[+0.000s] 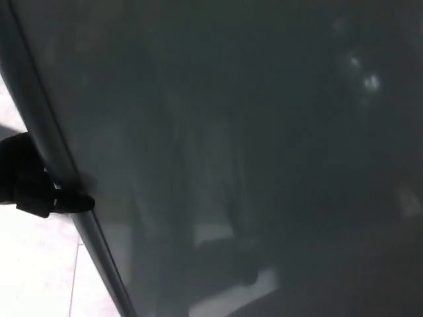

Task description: A white board is being place on the right hand side and parallel to the robot and the robot uses its left hand to grab on the leftside of the whiteboard and drag the whiteboard from the right hand side to the left hand side

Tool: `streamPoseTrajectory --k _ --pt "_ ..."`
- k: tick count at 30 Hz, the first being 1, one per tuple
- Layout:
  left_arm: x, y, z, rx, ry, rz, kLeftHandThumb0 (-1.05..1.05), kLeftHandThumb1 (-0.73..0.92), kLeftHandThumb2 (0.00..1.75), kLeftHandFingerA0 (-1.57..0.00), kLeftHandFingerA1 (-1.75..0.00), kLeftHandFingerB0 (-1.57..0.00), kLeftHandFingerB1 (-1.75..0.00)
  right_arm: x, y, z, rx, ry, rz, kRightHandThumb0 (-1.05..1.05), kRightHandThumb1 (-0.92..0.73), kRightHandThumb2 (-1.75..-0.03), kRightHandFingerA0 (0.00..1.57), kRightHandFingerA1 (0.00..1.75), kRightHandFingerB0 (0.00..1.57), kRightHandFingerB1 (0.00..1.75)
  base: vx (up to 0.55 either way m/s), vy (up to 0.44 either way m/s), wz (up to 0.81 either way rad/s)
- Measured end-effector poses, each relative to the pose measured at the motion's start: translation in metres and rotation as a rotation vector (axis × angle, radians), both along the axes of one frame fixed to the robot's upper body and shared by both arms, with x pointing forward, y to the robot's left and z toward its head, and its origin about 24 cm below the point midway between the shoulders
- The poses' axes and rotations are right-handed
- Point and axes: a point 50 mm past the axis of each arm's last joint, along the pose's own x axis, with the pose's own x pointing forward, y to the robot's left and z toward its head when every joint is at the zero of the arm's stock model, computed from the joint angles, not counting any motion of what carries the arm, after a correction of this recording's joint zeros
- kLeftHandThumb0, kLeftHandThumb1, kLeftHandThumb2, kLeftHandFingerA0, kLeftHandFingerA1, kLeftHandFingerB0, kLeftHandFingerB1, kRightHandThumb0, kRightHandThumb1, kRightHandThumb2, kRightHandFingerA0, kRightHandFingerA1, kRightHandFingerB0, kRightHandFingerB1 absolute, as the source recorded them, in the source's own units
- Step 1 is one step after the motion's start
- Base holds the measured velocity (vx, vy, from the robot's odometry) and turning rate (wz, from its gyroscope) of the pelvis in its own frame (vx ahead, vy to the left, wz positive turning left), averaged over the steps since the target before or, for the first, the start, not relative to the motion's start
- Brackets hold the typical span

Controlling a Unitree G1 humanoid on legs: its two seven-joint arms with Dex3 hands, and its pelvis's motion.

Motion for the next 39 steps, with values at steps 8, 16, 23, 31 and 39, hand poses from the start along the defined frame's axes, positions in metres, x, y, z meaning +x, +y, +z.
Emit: streamPoseTrajectory --k 8,16,23,31,39 --pt "-0.019 0.045 0.007 0.006 0.048 0.071 -0.08 0.81 0.64 -0.73 -1.16 -0.79 -0.92 0.000 0.000 0.000 0.000 0.000 0.001 -0.81 -0.64 -0.59 0.89 0.79 0.69 0.60 0.00 0.000 0.00" --pt "-0.043 0.088 0.017 0.041 0.077 0.174 0.05 0.82 0.75 -0.74 -1.15 -0.81 -0.96 0.000 -0.001 0.000 -0.001 0.003 0.000 -0.82 -0.63 -0.60 0.83 0.83 0.70 0.59 0.00 0.000 0.01" --pt "-0.062 0.116 0.025 0.055 0.098 0.266 -0.01 0.85 0.63 -0.60 -1.36 -0.75 -1.03 0.002 -0.001 0.001 -0.002 -0.003 0.002 -0.80 -0.65 -0.60 0.91 0.79 0.69 0.59 0.00 0.000 0.01" --pt "-0.079 0.136 0.030 0.091 0.123 0.330 -0.03 0.82 0.63 -0.64 -1.38 -0.74 -1.03 0.002 -0.001 0.001 -0.005 0.003 0.001 -0.81 -0.63 -0.59 0.96 0.81 0.72 0.59 0.00 0.000 0.00" --pt "-0.084 0.141 0.030 0.093 0.129 0.351 0.02 0.89 0.63 -0.64 -1.36 -0.72 -1.07 0.002 -0.001 0.000 -0.002 0.008 -0.002 -0.82 -0.63 -0.59 0.94 0.82 0.73 0.60 0.00 0.000 0.00"
